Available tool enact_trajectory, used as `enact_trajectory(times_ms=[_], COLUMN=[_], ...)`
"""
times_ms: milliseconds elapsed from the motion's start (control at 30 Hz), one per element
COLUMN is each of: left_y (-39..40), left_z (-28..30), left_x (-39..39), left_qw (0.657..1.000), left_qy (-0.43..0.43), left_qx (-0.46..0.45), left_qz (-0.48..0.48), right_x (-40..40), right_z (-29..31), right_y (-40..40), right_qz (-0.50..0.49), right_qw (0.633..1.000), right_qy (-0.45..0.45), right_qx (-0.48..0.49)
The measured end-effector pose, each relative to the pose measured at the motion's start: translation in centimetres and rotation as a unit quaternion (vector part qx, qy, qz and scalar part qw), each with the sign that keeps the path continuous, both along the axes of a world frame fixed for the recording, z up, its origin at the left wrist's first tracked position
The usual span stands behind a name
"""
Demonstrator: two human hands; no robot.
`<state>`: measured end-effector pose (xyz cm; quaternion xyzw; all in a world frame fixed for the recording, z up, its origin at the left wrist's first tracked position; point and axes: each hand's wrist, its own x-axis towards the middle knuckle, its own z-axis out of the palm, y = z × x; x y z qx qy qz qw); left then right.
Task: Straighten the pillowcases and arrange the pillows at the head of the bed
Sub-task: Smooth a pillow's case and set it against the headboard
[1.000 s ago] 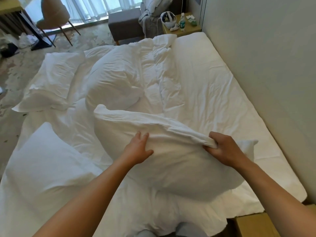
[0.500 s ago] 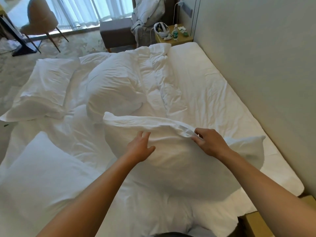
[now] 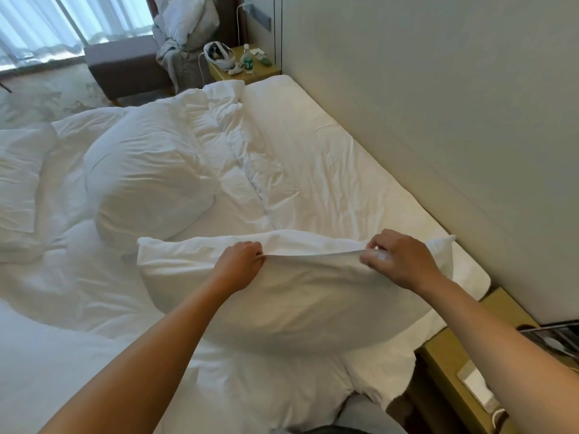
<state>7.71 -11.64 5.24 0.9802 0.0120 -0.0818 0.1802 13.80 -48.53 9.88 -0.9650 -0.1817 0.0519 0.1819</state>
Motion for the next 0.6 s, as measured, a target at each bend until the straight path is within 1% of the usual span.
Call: enact_trajectory(times_ms=[67, 133, 233, 367, 467, 600], left_y=[0.3, 0.7, 1.0, 1.0, 0.6, 0.3], left_z=[0.2, 0.5, 1.5, 2.3, 2.2, 1.9], left_x=[-0.3, -0.3, 0.1, 0.5, 0.5, 0.5], left_qw=[1.0, 1.0, 0.998, 0.994, 0.993, 0.993], left_qy=[-0.006, -0.012, -0.023, -0.02, -0.013, 0.008], left_qx=[0.009, 0.028, 0.053, 0.09, 0.1, 0.072], left_qz=[0.006, 0.007, 0.032, 0.058, 0.066, 0.088], right_x=[0.7, 1.3, 2.2, 3.5, 4.2, 4.5], right_z=[-0.7, -1.1, -1.3, -1.5, -1.9, -1.3], right_y=[-1.3, -2.2, -3.2, -4.7, -5.2, -5.3], right_qz=[-0.002, 0.015, 0.032, 0.063, 0.07, 0.015], right_qw=[0.999, 0.999, 0.999, 0.997, 0.997, 0.989], right_qy=[0.022, 0.022, 0.007, 0.036, 0.025, -0.067], right_qx=[-0.031, -0.04, -0.03, -0.023, 0.021, 0.131])
